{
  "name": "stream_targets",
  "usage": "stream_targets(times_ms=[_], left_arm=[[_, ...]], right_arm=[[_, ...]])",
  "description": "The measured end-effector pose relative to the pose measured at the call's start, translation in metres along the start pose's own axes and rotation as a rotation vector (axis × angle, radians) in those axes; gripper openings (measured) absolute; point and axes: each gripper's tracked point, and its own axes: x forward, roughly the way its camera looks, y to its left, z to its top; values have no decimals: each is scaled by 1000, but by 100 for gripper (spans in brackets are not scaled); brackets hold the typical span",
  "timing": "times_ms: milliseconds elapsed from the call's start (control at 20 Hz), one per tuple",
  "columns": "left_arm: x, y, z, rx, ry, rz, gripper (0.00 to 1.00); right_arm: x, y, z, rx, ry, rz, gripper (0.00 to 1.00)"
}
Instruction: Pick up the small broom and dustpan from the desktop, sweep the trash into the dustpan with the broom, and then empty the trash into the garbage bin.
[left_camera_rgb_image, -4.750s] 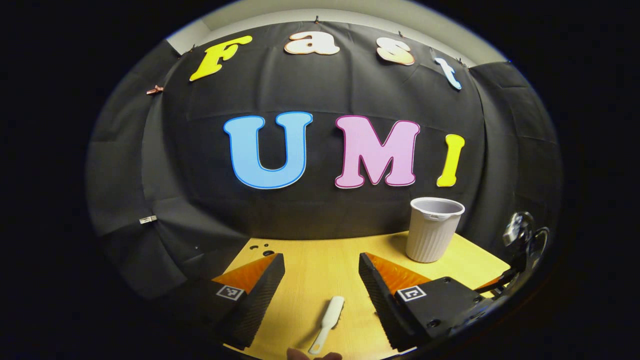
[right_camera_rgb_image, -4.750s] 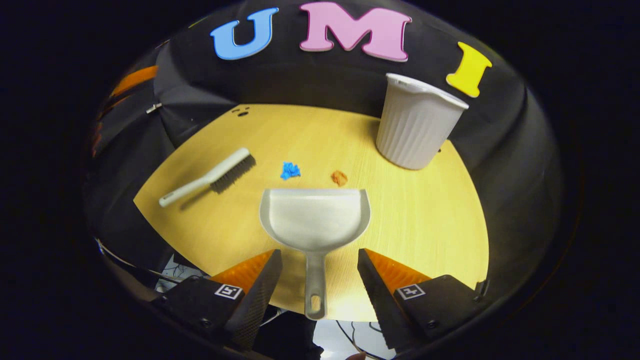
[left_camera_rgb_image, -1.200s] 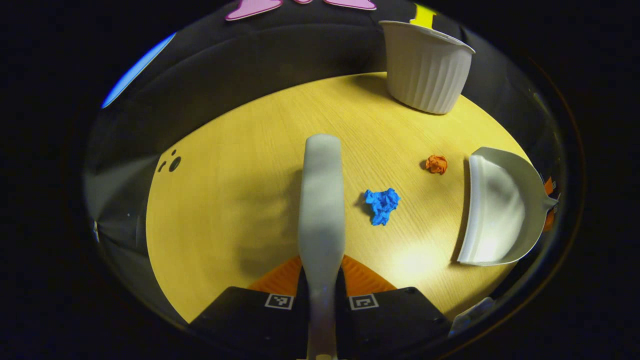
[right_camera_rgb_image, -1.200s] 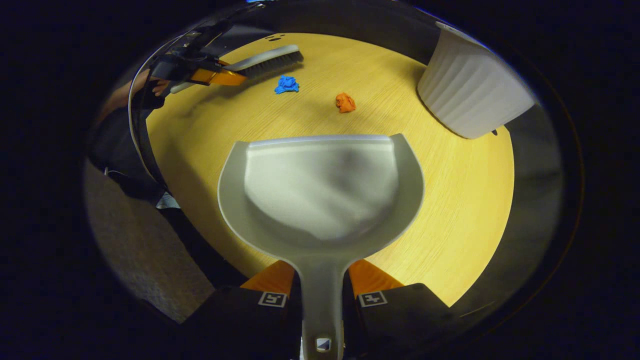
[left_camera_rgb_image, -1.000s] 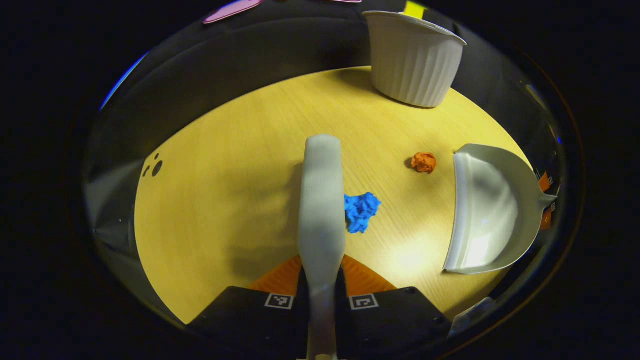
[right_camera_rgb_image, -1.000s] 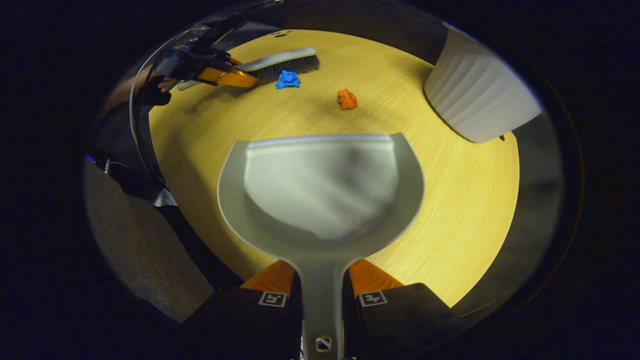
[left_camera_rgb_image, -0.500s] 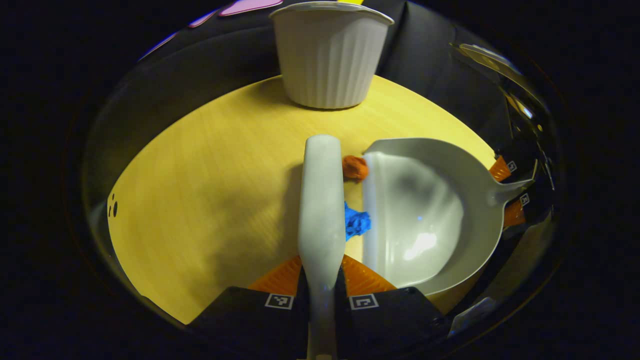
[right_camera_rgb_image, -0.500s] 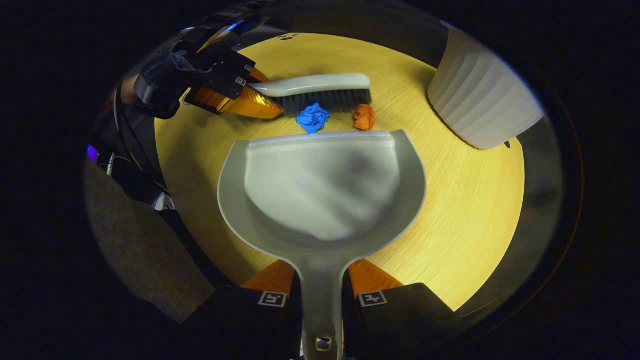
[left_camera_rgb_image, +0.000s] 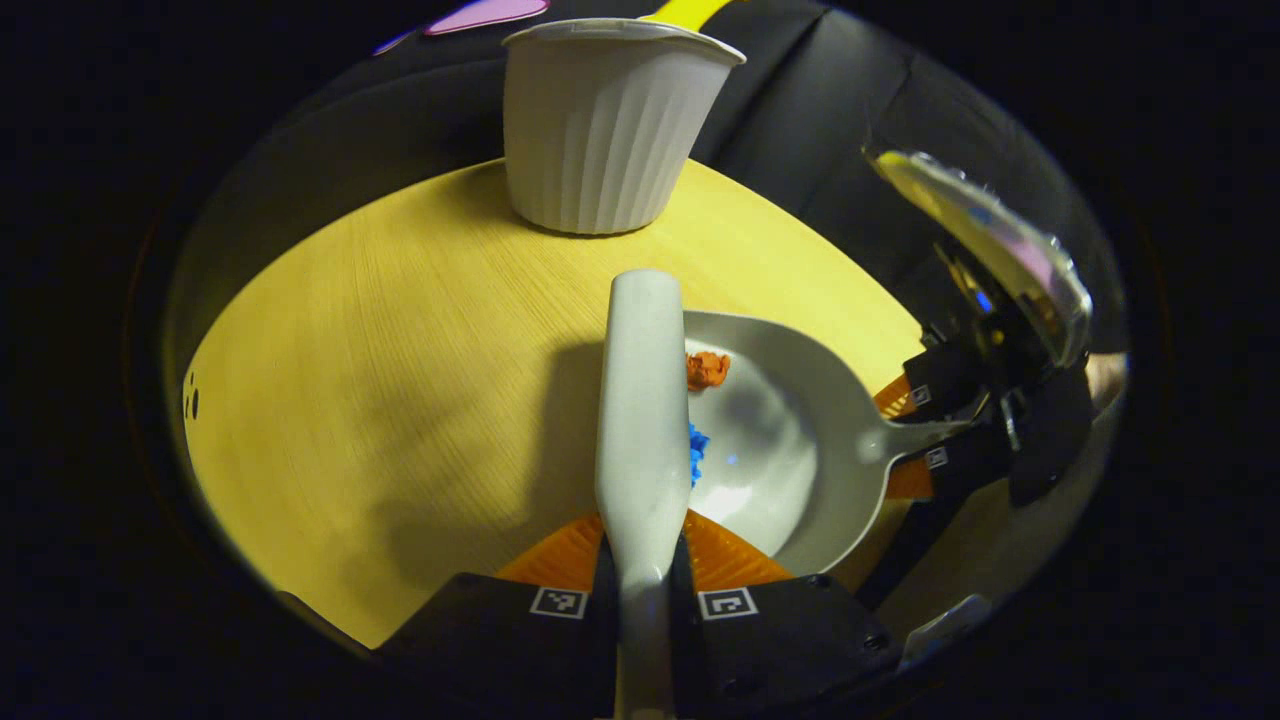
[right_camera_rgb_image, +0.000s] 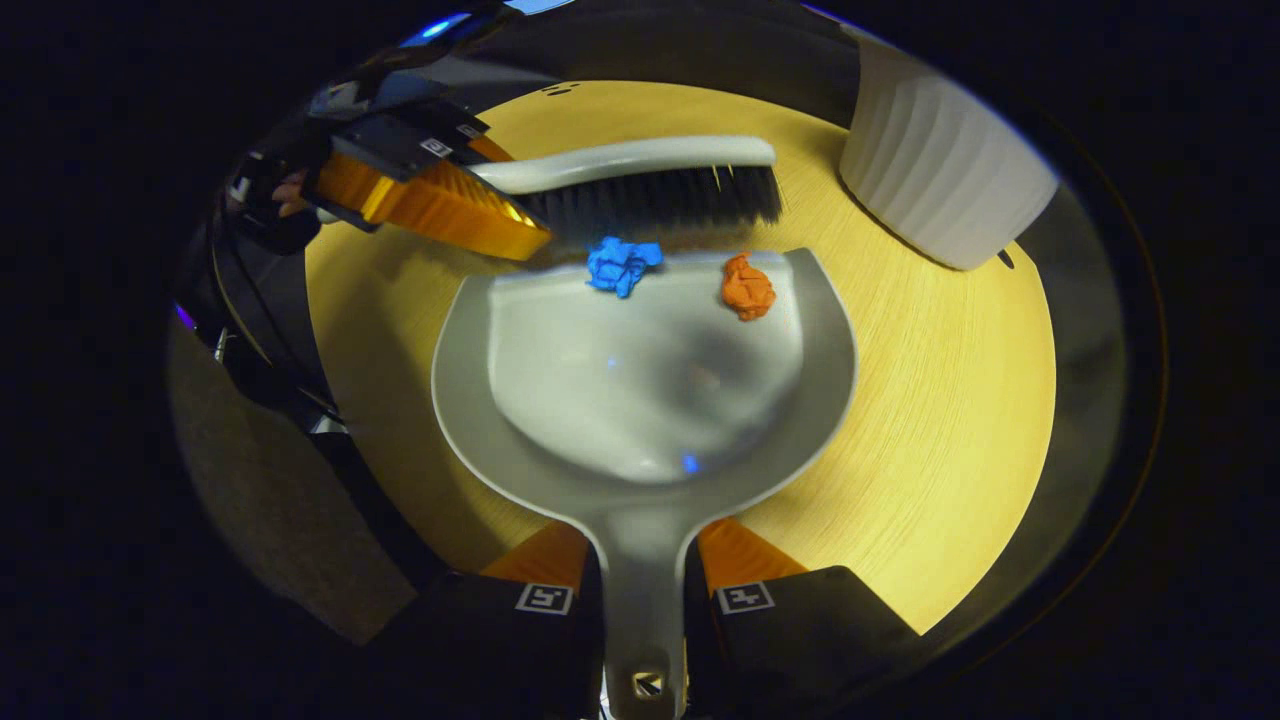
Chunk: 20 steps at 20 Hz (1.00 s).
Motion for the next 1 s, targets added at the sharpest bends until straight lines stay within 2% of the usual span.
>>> stream_targets(times_ms=[150,350,400,450,500,550,700,1000], left_arm=[[-22,-8,2,-11,-12,8,26],[-51,3,-1,-42,-32,85,26],[-58,10,-5,-60,-41,104,26],[-65,18,-8,-78,-53,122,26],[-69,27,-15,-95,-62,137,24],[-74,36,-20,-110,-68,152,26],[-81,61,-41,-143,-78,191,26],[-97,105,-69,-109,-76,233,26]], right_arm=[[3,-3,-1,25,-33,-8,37],[3,-4,4,68,-107,-37,37],[1,-7,6,76,-117,-56,34],[3,-5,6,88,-133,-72,37],[2,-6,10,108,-139,-81,34],[-1,-6,11,131,-149,-90,37],[-10,-11,12,203,-162,-139,37],[-38,-20,25,385,-187,-241,37]])
